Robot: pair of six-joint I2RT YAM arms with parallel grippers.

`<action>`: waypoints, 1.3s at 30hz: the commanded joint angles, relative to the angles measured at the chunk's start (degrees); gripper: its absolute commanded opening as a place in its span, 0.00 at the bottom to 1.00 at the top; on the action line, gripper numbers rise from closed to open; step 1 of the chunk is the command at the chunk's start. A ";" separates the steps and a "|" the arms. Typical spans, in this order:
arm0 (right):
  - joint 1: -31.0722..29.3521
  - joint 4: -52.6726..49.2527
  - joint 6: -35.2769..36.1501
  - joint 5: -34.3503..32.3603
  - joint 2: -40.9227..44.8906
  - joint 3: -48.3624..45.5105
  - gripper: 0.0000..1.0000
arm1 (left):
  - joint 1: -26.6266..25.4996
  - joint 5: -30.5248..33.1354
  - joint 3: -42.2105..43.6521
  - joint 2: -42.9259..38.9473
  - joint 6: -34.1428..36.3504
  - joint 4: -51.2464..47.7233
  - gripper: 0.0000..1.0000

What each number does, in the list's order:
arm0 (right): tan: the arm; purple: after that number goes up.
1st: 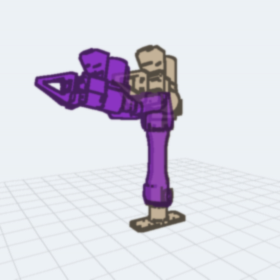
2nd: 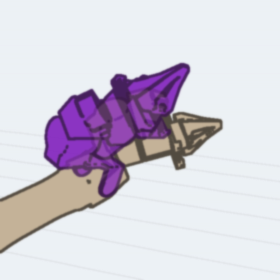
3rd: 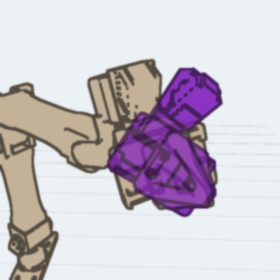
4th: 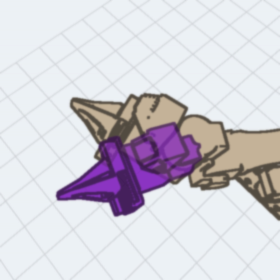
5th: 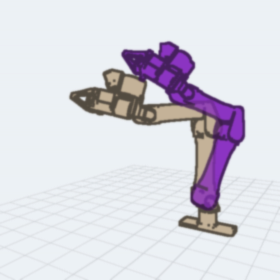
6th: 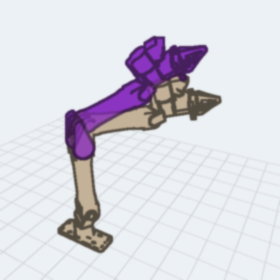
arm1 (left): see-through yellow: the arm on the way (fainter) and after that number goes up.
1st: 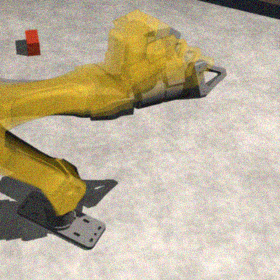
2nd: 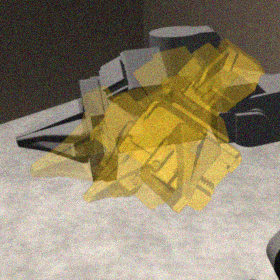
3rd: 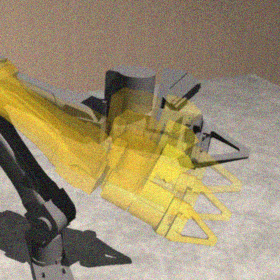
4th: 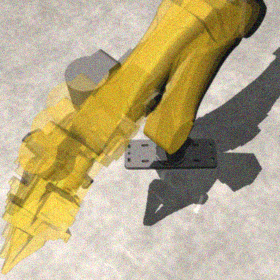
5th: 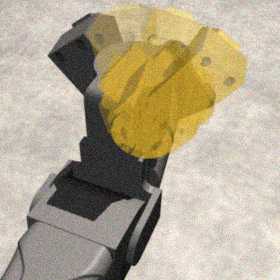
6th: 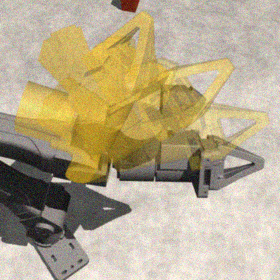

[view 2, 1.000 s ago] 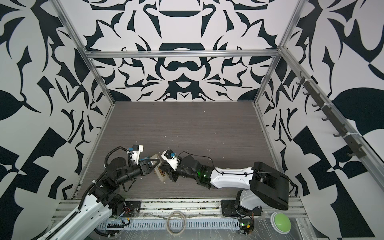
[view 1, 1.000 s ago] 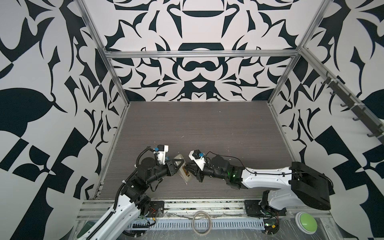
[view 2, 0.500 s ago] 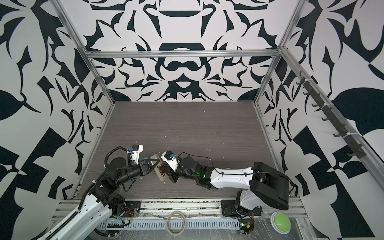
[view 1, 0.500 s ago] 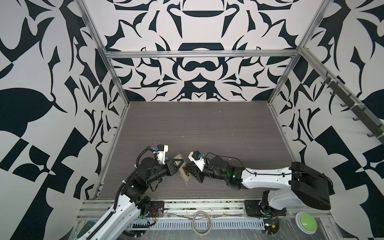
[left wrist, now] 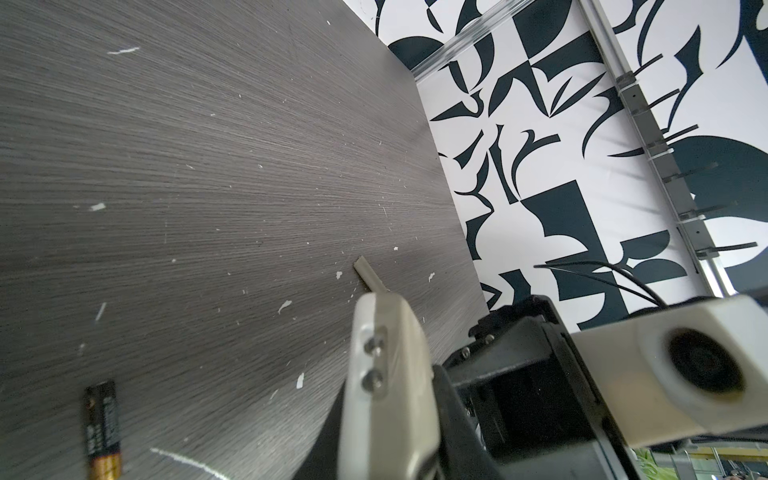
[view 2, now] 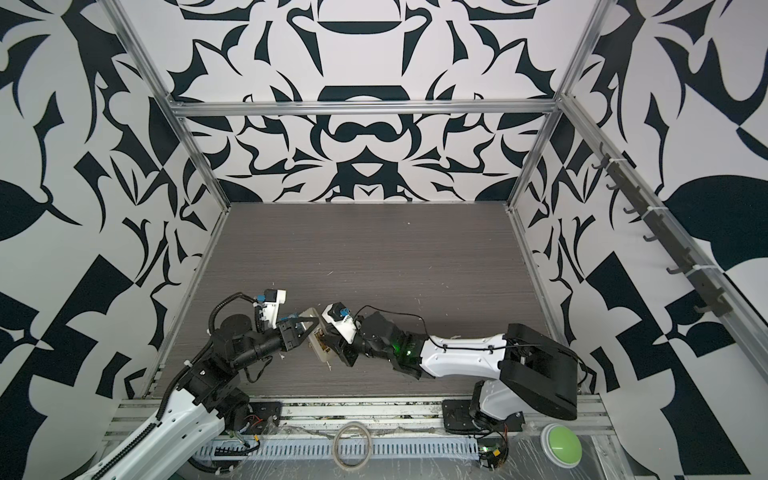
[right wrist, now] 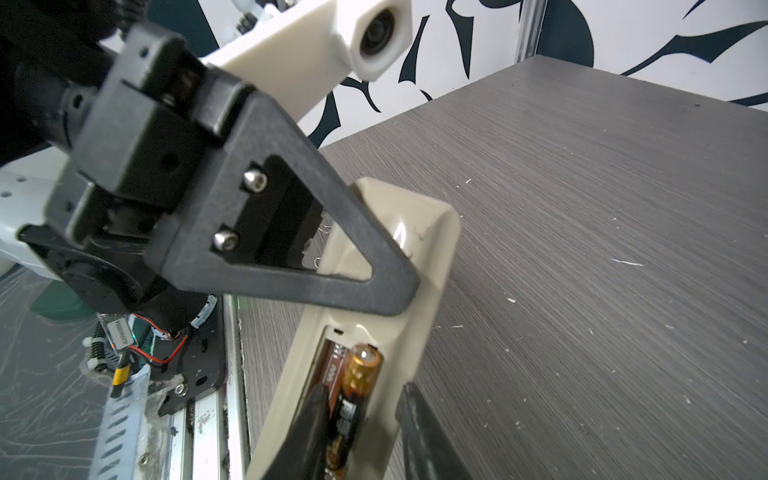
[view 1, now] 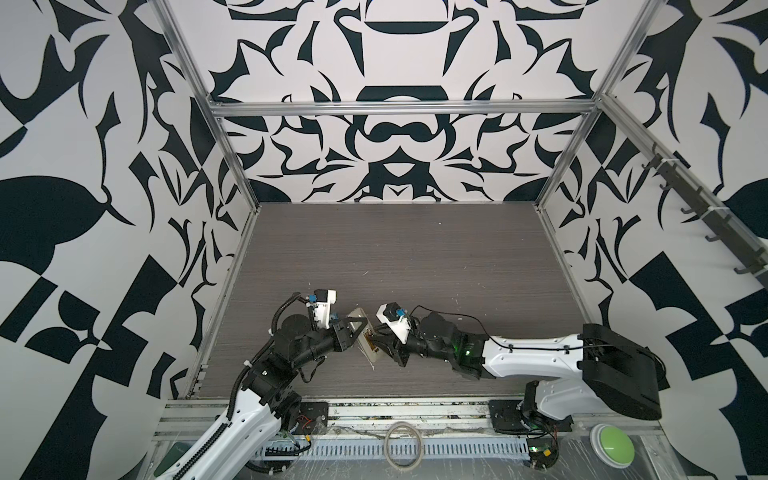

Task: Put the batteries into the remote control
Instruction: 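Press the battery into the compartment and open the right gripper, then reposition the right gripper over the remote and push the battery down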

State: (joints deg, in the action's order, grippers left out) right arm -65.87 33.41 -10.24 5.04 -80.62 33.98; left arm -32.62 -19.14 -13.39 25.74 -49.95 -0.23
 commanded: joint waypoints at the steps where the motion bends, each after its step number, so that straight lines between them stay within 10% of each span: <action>1: -0.28 -0.44 0.44 -0.69 1.07 2.01 0.36 | 0.10 -1.01 -1.04 -0.16 0.21 2.78 0.00; 24: -1.57 -6.85 2.77 -1.62 5.98 3.77 0.45 | 0.09 -0.94 -0.97 -1.22 1.93 -1.05 0.00; 39: -1.92 -33.97 23.61 -0.27 16.51 9.24 0.58 | 0.10 -6.71 -3.31 1.08 4.95 -5.25 0.00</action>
State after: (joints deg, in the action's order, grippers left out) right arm -67.59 7.88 5.87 3.31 -64.64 38.85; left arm -32.64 -23.05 -14.61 26.30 -46.22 -5.63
